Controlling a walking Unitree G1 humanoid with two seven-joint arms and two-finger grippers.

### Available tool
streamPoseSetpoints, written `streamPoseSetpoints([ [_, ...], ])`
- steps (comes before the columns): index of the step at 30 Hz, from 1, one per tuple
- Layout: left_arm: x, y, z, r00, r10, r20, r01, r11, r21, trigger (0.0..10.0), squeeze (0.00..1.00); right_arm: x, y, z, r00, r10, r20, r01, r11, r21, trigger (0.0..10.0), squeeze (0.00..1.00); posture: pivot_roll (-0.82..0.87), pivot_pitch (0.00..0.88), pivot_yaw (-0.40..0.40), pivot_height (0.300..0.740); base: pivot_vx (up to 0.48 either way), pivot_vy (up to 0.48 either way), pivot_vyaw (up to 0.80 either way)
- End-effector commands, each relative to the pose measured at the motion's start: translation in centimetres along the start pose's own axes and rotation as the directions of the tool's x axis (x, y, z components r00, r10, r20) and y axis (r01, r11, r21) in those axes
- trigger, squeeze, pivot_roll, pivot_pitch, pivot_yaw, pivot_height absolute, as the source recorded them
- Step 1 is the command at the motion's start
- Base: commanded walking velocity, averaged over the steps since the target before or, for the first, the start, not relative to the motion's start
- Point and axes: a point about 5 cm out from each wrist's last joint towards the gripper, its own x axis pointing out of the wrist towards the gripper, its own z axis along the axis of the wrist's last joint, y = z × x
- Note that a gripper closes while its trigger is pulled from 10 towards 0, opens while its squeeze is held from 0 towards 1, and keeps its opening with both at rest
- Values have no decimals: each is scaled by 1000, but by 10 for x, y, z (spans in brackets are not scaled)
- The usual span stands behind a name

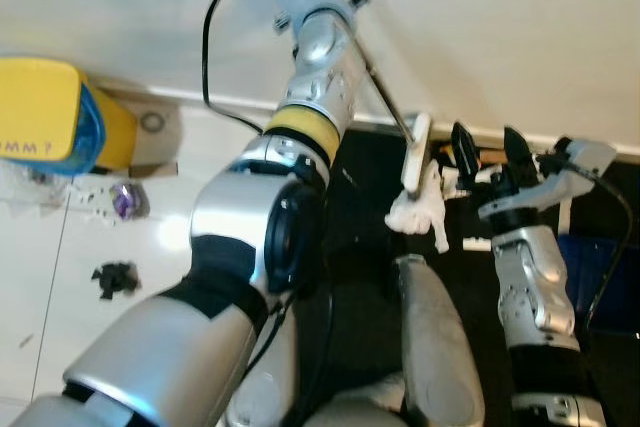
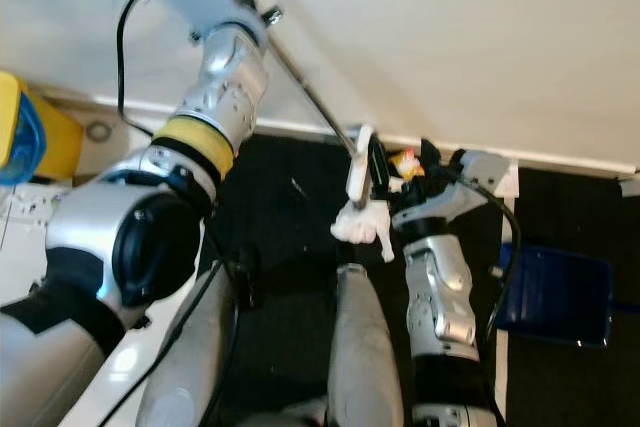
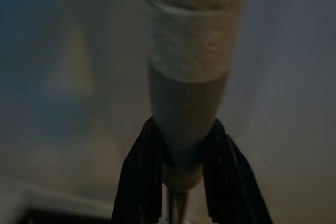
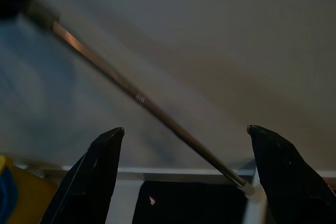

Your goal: Sweep floor

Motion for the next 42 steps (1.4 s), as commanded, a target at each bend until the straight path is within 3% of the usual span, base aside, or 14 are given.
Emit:
streamPoseSetpoints([
  [1, -4, 12, -9, 1000, -26, -5, 26, 992, 126, 10000, 0, -11, -8, -9, 999, -32, -32, 32, 999, 4, 10000, 0, -14, 399, -8, 731, 0, 0, 0],
  [2, -5, 29, -9, 1000, -1, -2, 1, 983, 185, 10000, 0, -10, -8, -9, 999, -27, -30, 27, 1000, 4, 10000, 0, -11, 398, -12, 731, 0, 0, 0],
  [3, -9, 68, -6, 997, 69, 19, -72, 952, 297, 10000, 0, -8, -8, -9, 999, -21, -28, 21, 1000, 4, 10000, 0, -8, 400, -17, 731, 0, 0, 0],
  [5, -9, 68, -6, 997, 69, 19, -72, 952, 297, 10000, 0, -8, -8, -9, 999, -21, -28, 21, 1000, 4, 10000, 0, -8, 400, -17, 731, 0, 0, 0],
  [9, -25, 129, 3, 981, 172, 88, -193, 879, 437, 10000, 0, -7, -9, -9, 1000, -11, -24, 11, 1000, 4, 10000, 0, -12, 405, -26, 731, 0, 0, 0],
  [11, -25, 129, 3, 981, 172, 88, -193, 879, 437, 10000, 0, -7, -9, -9, 1000, -11, -24, 11, 1000, 4, 10000, 0, -12, 405, -26, 731, 0, 0, 0],
  [14, -44, 169, 10, 950, 249, 188, -311, 783, 538, 10000, 0, -7, -9, -9, 1000, -4, -23, 4, 1000, 6, 10000, 0, -16, 410, -26, 731, 0, 0, 0],
  [17, -53, 181, -7, 945, 305, 119, -318, 770, 553, 10000, 0, -8, -9, -10, 1000, -2, -26, 3, 1000, 7, 10000, 0, -16, 414, -27, 731, 0, 0, 0],
  [21, -69, 186, -47, 930, 369, -1, -312, 789, 530, 10000, 0, -10, -8, -11, 1000, -2, -30, 2, 1000, 7, 10000, 0, -25, 422, -28, 731, 0, 0, 0],
  [23, -69, 186, -47, 930, 369, -1, -312, 789, 530, 10000, 0, -10, -8, -11, 1000, -2, -30, 2, 1000, 7, 10000, 0, -25, 422, -28, 731, 0, 0, 0],
  [28, -95, 190, -89, 818, 571, -68, -493, 758, 427, 10000, 0, -13, -8, -11, 1000, 1, -31, -1, 1000, 4, 10000, 0, -36, 440, -23, 731, 0, 0, 0],
  [32, -97, 176, -104, 789, 608, -91, -526, 744, 412, 10000, 0, -17, -8, -12, 999, 1, -34, -1, 1000, 0, 10000, 0, -39, 452, -14, 731, 0, 0, 0],
  [39, -84, 116, -121, 808, 563, -175, -509, 816, 275, 10000, 0, -25, -8, -11, 999, -4, -37, 4, 1000, -5, 10000, 0, -53, 464, 4, 731, 0, 0, 0],
  [42, -67, 62, -118, 866, 457, -204, -429, 888, 168, 10000, 0, -28, -9, -11, 999, -13, -40, 12, 1000, -11, 10000, 0, -56, 470, 15, 731, 0, 0, 0],
])
